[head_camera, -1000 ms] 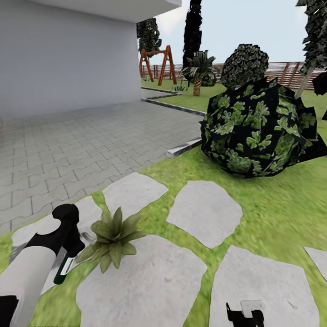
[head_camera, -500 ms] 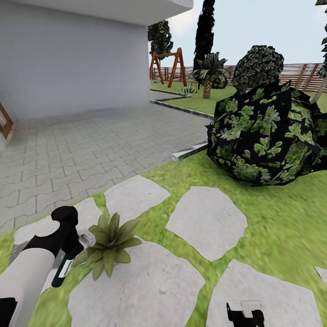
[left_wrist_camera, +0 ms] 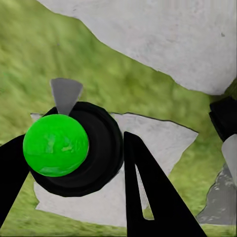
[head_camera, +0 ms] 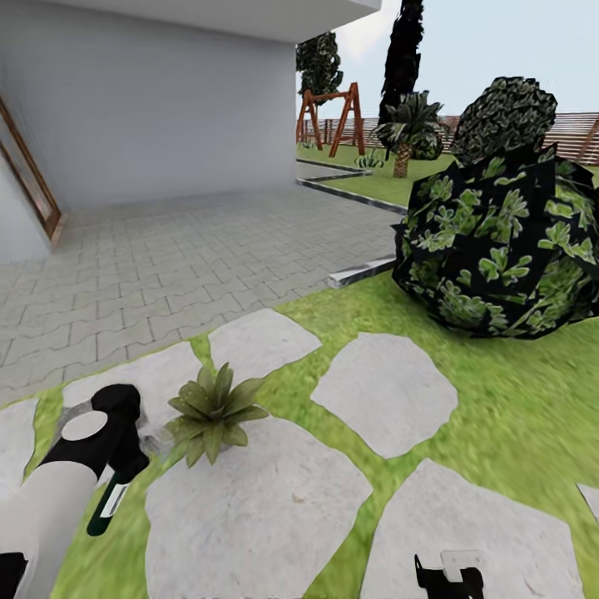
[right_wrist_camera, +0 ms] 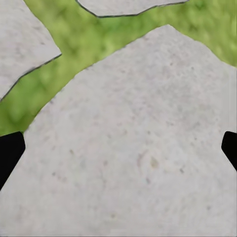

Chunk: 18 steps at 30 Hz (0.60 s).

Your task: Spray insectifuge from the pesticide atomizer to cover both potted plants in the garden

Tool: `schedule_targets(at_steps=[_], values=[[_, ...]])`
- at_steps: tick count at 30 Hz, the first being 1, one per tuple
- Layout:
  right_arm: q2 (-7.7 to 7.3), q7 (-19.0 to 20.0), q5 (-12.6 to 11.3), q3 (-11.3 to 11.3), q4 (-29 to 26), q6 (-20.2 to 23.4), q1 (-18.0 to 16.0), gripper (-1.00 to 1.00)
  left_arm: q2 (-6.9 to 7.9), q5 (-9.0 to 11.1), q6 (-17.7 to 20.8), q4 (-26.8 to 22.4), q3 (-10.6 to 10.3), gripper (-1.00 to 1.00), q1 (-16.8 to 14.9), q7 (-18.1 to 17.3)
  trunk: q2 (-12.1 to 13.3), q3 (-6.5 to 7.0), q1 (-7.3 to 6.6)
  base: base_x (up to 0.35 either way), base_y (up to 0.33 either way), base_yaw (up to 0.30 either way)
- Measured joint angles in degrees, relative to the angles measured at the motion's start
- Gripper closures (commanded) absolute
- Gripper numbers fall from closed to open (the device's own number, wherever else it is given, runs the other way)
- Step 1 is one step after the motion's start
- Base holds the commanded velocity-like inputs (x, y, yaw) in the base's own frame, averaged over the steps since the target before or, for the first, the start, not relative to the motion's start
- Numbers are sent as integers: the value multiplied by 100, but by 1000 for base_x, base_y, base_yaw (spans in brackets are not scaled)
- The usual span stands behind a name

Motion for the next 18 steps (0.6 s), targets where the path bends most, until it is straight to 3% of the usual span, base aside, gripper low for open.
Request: schedule_targets(at_steps=[5, 8, 12, 16, 18], values=[[0, 0, 0, 0, 0, 1, 0, -100, -74, 61, 63, 13, 7, 100, 166, 275, 0, 1, -4, 263, -19, 279], [0, -2, 0, 1, 0, 1, -1, -100, -201, 65, 66, 22, 4, 100, 294, 304, 0, 1, -4, 252, -190, 245], [0, -2, 0, 1, 0, 0, 0, -100, -371, 56, 73, 23, 7, 100, 319, 314, 0, 1, -2, 95, -293, 39], [-1, -2, 0, 1, 0, 0, 0, -100, -389, 18, 74, 28, 21, 100, 324, 337, 0, 1, -1, 10, -311, 5], [0, -2, 1, 3, 3, 0, 0, -100, -381, 26, 73, 28, 29, 100, 332, 514, 0, 1, 0, 1, -312, 85]])
